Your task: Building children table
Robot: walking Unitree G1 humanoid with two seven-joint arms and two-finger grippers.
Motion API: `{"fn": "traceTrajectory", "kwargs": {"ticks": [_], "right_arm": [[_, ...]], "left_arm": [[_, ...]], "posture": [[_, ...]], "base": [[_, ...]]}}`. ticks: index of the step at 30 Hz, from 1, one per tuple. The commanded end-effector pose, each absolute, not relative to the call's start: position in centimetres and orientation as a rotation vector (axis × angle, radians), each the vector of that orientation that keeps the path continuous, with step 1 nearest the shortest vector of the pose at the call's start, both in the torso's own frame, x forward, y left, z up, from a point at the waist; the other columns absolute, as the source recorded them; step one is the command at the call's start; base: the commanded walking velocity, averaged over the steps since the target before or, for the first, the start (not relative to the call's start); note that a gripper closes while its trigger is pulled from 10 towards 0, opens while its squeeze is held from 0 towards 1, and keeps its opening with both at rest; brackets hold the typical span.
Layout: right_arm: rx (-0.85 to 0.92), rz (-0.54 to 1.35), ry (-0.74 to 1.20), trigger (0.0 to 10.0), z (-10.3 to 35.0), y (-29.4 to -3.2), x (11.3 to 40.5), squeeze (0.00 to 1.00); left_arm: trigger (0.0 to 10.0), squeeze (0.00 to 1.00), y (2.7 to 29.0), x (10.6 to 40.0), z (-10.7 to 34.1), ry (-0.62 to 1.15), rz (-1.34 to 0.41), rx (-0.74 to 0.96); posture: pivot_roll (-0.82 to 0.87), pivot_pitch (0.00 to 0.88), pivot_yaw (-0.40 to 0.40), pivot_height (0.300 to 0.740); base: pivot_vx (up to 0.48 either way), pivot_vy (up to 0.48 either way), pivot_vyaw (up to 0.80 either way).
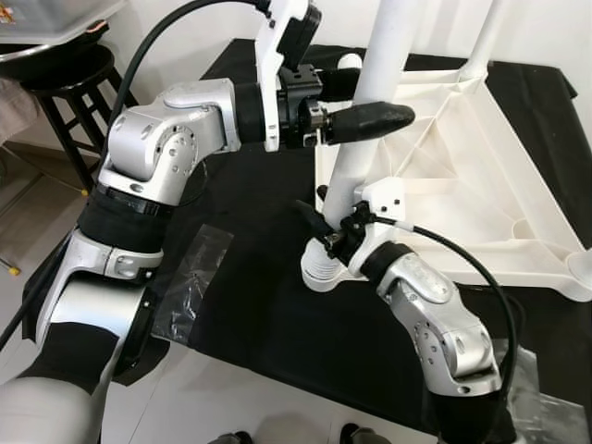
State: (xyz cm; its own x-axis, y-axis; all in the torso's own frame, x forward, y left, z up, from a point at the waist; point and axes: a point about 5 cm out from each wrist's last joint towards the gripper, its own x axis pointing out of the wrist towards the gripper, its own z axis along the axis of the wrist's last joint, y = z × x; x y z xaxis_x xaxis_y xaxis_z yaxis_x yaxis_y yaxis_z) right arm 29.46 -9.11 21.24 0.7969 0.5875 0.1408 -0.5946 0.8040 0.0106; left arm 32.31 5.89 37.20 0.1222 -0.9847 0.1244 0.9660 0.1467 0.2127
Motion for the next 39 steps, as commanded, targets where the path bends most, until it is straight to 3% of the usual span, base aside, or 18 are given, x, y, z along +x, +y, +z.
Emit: {"fn": "traceTrajectory", "kwargs": {"ticks": [1,7,21,33,34,39], "right_arm": [[0.057,0.649,-0.071,10.0,20.1,-8.7,29.5,0.0],[0.029,0.682,-0.071,10.0,20.2,-8.7,29.8,0.0],[-0.132,0.86,-0.125,10.0,22.2,-8.8,31.2,0.0],[-0.084,1.035,-0.115,10.0,23.7,-9.9,33.0,0.0],[-0.084,1.079,-0.121,10.0,24.0,-10.0,33.1,1.0],[-0.095,1.179,-0.135,10.0,24.5,-10.2,33.1,1.0]], "left_arm": [[0.0,0.0,5.8,31.9,37.1,-0.251,-1.472,0.113],[0.0,0.0,6.7,31.2,36.0,-0.216,-1.524,0.167],[0.0,0.0,10.4,29.8,35.6,-0.233,-1.462,0.152],[0.0,0.0,10.0,28.5,34.9,-0.225,-1.524,0.132],[0.0,0.0,9.7,28.4,34.9,-0.222,-1.532,0.136],[0.0,0.0,9.2,28.3,35.0,-0.219,-1.552,0.14]], "posture": [[-0.02,0.178,0.069,0.74],[-0.03,0.177,0.061,0.74],[-0.03,0.174,0.03,0.74],[-0.02,0.172,0.029,0.74],[-0.02,0.173,0.034,0.74],[-0.02,0.174,0.042,0.74]], "base": [[0.0,0.0,0.0],[0.0,0.0,0.0],[0.0,0.0,0.0],[0.0,0.0,0.0],[0.0,0.0,0.0],[0.0,0.0,0.0]]}}
